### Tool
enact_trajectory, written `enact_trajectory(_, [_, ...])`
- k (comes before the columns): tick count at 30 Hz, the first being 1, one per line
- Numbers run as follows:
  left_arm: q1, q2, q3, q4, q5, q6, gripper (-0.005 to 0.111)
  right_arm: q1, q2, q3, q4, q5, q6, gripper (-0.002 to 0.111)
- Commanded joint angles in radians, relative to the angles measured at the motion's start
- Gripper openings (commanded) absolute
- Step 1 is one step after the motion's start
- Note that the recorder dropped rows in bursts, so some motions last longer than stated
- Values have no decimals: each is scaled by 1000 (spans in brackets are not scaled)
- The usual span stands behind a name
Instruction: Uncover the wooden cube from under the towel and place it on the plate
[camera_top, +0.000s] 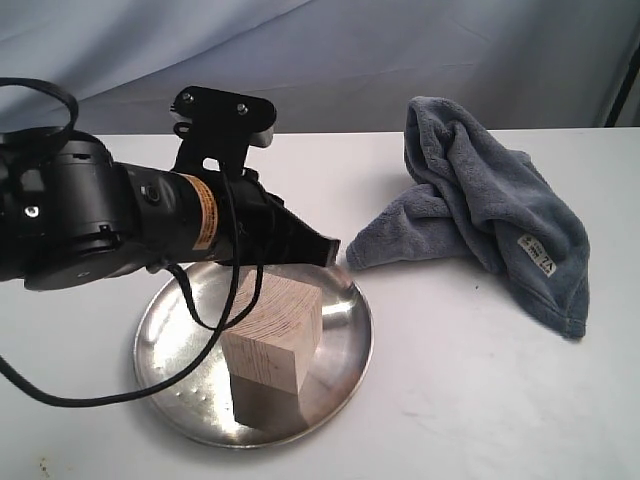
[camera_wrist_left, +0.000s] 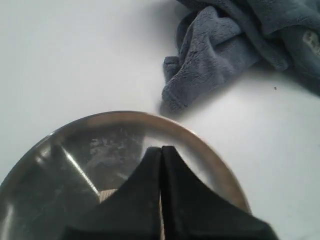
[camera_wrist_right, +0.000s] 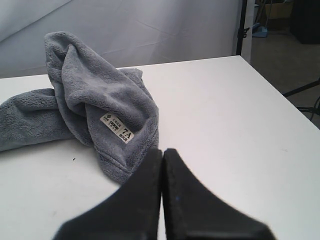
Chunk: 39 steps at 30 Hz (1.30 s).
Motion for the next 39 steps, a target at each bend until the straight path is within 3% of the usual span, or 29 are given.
enact_trajectory(1, [9,-9,-2,5,136,-1,0,-4,-4,3,-8,0,0,0])
enact_trajectory(4, [58,-9,-2,-54,197,-3,0,-4,-4,3,-8,0,0,0])
enact_trajectory(8, [185,-9,-2,-101,247,72,0,-4,-4,3,-8,0,0,0])
enact_trajectory(11, [264,-9,-2,-116,368,136,0,-4,-4,3,-8,0,0,0])
enact_trajectory(19, [524,-9,-2,-520,566,505,0,-4,-4,3,-8,0,0,0])
enact_trajectory(25, [682,-9,0,-561,739,581,0,-4,-4,3,-8,0,0,0])
enact_trajectory(29, [701,-29,30,-561,762,618,0,-4,-4,3,-8,0,0,0])
enact_trajectory(39, [701,-247,216,-580,668,583,0,-4,-4,3,-8,0,0,0])
